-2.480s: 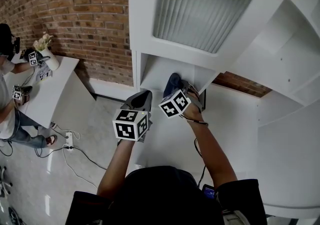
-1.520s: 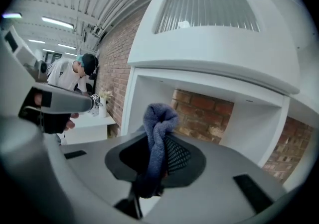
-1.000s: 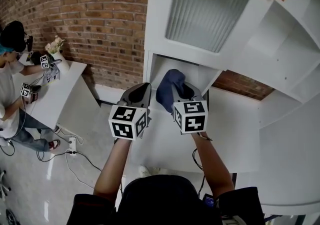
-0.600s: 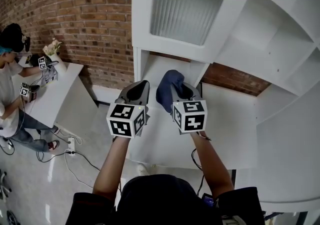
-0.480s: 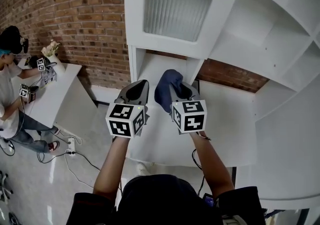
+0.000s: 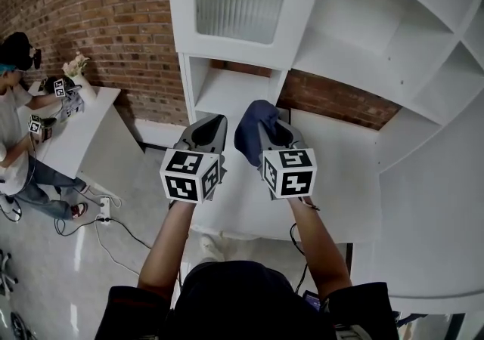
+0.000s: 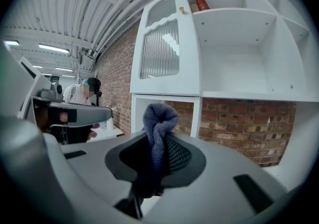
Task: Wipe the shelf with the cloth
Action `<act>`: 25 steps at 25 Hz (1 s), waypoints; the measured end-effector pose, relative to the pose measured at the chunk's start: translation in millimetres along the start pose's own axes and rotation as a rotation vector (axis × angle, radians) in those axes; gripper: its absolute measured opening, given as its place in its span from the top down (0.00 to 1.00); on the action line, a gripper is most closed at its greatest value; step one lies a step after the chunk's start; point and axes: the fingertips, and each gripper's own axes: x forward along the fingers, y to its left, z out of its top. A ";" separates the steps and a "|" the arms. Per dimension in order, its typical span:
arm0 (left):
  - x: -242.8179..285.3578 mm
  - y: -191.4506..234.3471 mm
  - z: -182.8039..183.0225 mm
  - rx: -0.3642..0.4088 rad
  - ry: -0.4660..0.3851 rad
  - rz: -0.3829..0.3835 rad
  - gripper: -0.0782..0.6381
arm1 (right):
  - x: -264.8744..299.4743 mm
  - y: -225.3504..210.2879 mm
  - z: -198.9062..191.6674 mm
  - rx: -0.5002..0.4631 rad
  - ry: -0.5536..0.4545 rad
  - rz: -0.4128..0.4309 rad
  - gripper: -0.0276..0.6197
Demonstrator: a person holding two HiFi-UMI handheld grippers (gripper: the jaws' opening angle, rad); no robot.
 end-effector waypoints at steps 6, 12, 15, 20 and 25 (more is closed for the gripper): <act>-11.0 -29.8 -1.7 0.026 -0.001 0.007 0.87 | -30.7 -3.5 -3.9 -0.010 -0.016 0.022 0.83; -20.4 -58.1 -7.1 0.027 0.002 -0.004 0.87 | -65.2 -11.6 -10.6 -0.020 -0.030 0.034 0.83; -26.3 -74.2 -10.1 0.033 0.004 -0.010 0.87 | -80.7 -19.3 -14.2 -0.005 -0.035 0.025 0.83; -40.1 -97.7 -7.7 -0.011 -0.005 -0.039 0.87 | -104.6 -22.9 -17.0 0.009 -0.041 0.032 0.83; -50.7 -117.8 -9.5 -0.005 -0.004 -0.042 0.87 | -126.3 -26.2 -23.8 0.013 -0.046 0.043 0.83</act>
